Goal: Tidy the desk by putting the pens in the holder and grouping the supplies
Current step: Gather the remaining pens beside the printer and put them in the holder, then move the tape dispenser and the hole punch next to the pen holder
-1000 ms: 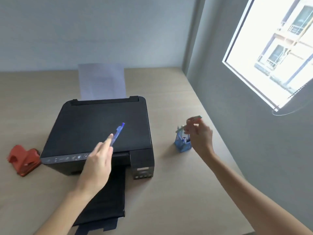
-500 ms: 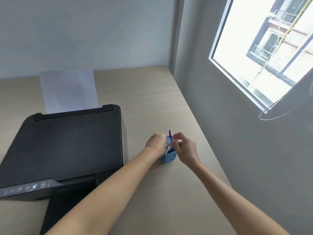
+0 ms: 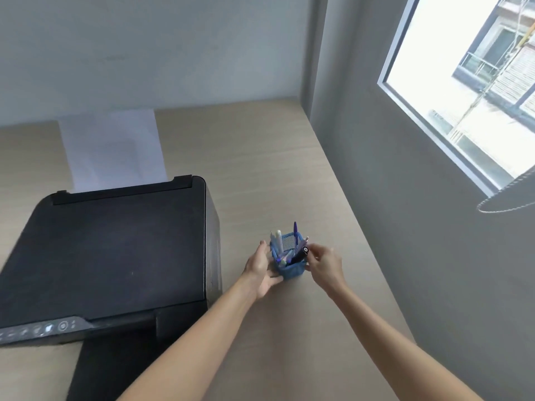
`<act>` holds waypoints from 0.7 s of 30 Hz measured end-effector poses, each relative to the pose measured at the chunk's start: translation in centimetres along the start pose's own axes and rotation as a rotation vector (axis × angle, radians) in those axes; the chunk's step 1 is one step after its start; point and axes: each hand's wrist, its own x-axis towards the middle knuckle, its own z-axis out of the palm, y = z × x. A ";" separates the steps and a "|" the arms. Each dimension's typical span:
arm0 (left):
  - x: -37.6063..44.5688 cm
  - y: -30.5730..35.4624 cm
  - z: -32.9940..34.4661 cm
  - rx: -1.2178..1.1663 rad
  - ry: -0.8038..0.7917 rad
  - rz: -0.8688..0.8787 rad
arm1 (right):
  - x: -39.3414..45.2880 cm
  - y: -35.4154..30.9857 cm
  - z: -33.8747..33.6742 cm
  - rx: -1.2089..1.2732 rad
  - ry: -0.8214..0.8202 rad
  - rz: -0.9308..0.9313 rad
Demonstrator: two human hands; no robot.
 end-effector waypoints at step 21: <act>0.4 8.2 -0.9 0.203 0.143 0.235 | 1.2 -8.6 -0.6 -0.023 0.184 -0.062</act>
